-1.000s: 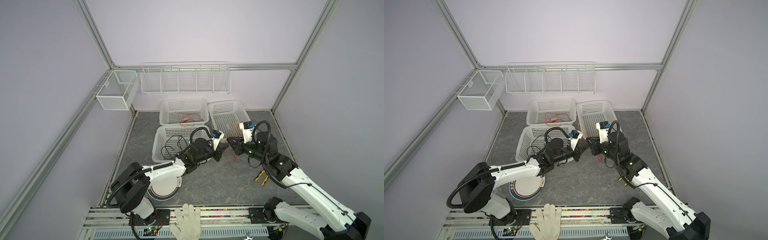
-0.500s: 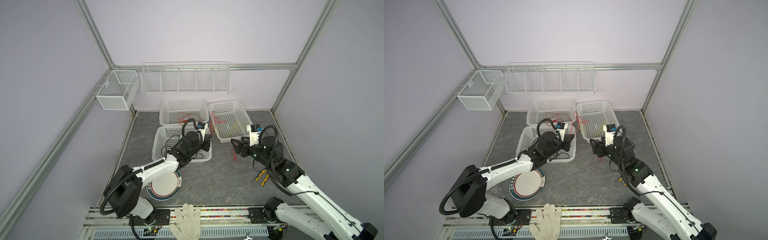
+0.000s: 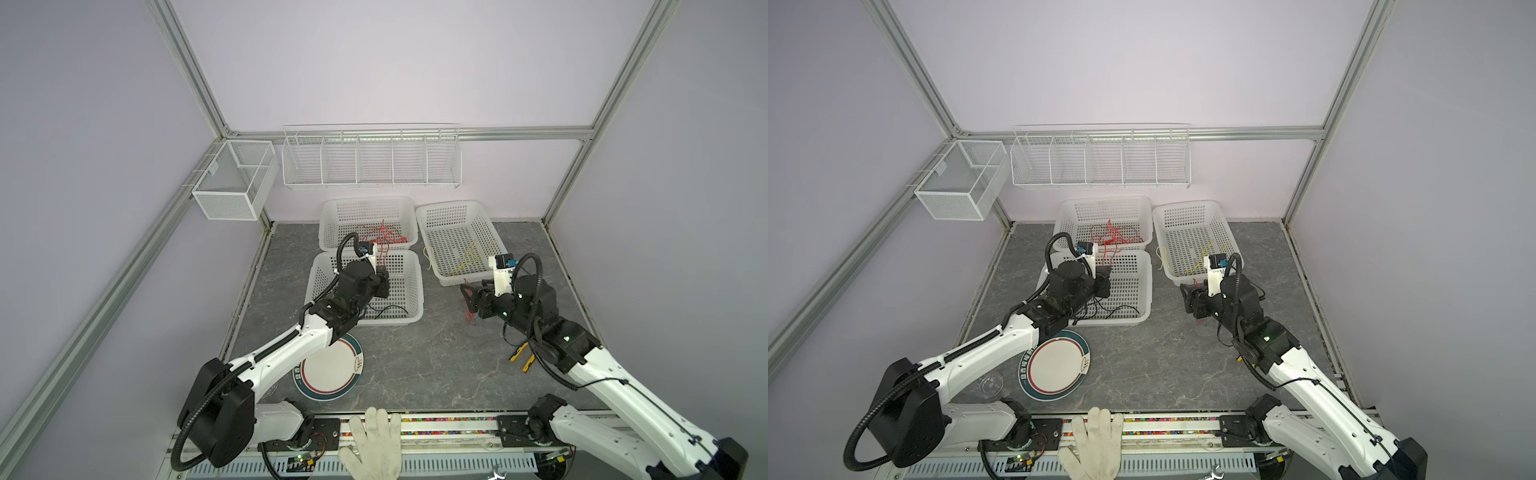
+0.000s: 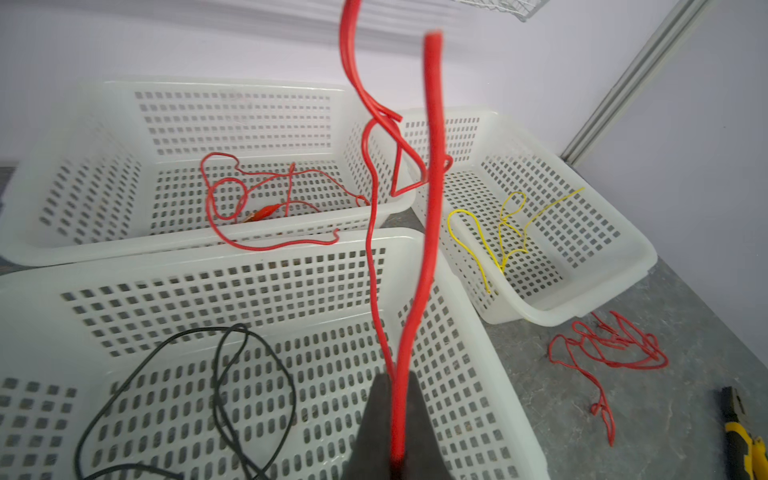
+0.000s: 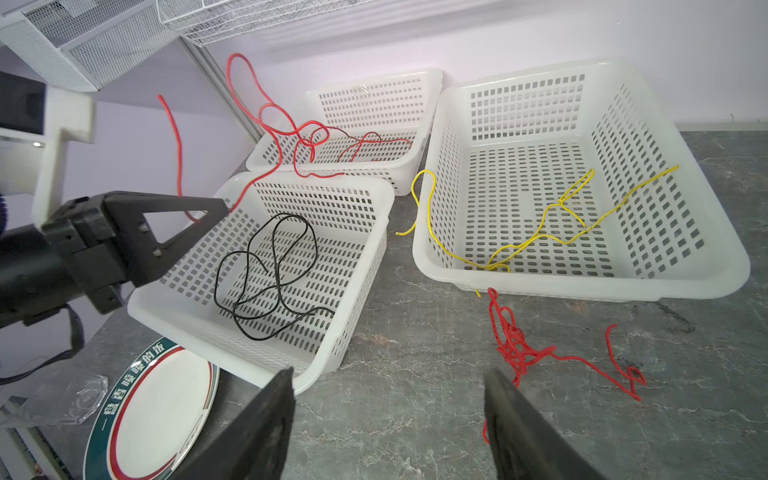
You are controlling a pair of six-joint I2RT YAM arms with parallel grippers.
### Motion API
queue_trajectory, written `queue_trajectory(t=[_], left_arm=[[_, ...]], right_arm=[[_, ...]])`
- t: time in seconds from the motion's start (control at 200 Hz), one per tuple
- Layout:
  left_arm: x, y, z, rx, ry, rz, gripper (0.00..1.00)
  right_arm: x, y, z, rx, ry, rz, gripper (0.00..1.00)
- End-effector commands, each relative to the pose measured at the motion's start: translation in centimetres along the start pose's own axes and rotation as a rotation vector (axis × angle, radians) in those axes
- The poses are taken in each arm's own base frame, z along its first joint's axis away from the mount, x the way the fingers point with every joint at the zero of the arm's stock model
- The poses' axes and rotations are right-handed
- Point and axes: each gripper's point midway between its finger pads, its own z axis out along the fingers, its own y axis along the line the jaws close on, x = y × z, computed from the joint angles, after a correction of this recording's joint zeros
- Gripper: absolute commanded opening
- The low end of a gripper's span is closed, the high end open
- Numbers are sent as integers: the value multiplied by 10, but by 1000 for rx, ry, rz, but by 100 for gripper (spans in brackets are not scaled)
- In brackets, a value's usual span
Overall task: Untangle the cables
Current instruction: 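Lift the red wire over the farthest basket with the left gripper while the right opens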
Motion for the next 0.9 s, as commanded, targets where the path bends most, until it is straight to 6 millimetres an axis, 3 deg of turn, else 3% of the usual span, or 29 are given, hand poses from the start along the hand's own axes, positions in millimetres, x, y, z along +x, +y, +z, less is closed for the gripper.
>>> queue_trajectory(t=[0.0, 0.17, 0.515, 0.66, 0.895], left_arm=[[7, 27, -10, -70, 27, -42, 0], [24, 42, -13, -79, 72, -73, 0], [46, 44, -12, -50, 109, -68, 0], [47, 42, -8, -28, 117, -56, 0], [31, 49, 12, -27, 81, -78, 0]], right_arm=[[8, 1, 6, -11, 21, -14, 73], [11, 2, 14, -20, 36, -7, 73], [22, 7, 30, -46, 95, -7, 74], [24, 8, 35, -47, 107, -10, 74], [25, 9, 40, -52, 123, -13, 74]])
